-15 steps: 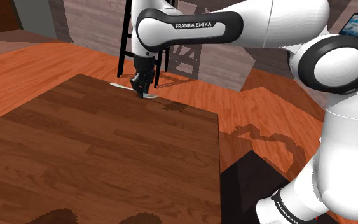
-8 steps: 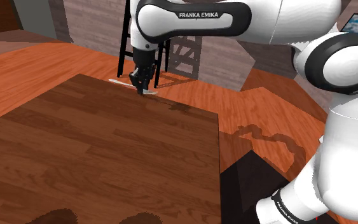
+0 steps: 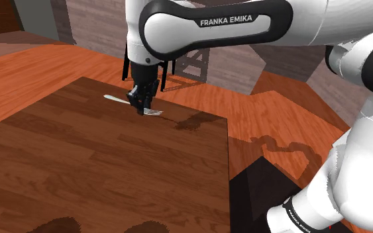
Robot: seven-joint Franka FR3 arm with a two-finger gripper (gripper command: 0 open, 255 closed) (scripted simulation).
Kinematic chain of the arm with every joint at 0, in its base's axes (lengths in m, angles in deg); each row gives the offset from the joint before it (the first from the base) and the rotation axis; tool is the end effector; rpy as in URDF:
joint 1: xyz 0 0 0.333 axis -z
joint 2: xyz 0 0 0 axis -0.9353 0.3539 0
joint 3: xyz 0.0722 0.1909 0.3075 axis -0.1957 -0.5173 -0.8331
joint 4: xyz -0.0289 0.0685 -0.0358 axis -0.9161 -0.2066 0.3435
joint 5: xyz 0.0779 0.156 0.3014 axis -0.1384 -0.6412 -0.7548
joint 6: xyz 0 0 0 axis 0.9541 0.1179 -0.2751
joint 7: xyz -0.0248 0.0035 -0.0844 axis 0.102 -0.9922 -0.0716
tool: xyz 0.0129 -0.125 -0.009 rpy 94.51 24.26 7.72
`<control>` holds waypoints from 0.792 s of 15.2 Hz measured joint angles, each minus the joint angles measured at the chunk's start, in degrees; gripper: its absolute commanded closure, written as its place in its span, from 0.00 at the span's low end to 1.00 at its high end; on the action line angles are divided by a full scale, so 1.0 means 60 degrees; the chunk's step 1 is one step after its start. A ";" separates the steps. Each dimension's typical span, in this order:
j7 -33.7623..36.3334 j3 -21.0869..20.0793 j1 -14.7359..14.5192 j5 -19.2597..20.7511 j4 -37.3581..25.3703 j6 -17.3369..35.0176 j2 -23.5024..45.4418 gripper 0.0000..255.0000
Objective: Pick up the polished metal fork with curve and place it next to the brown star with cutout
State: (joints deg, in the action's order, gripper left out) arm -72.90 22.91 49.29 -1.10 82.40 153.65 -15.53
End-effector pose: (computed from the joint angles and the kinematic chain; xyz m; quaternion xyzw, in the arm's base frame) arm 0.5214 0.3332 0.4981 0.9705 0.2400 -0.0189 0.0138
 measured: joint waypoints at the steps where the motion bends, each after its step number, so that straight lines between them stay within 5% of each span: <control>1: 0.0164 -0.0064 -0.0100 -0.0015 0.0097 0.0000 -0.0092 1.00; 12: 0.2325 -0.0932 -0.1374 -0.0192 0.1402 0.0331 -0.1033 1.00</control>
State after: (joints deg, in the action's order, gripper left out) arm -58.95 17.31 41.04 -2.25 90.82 155.64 -21.73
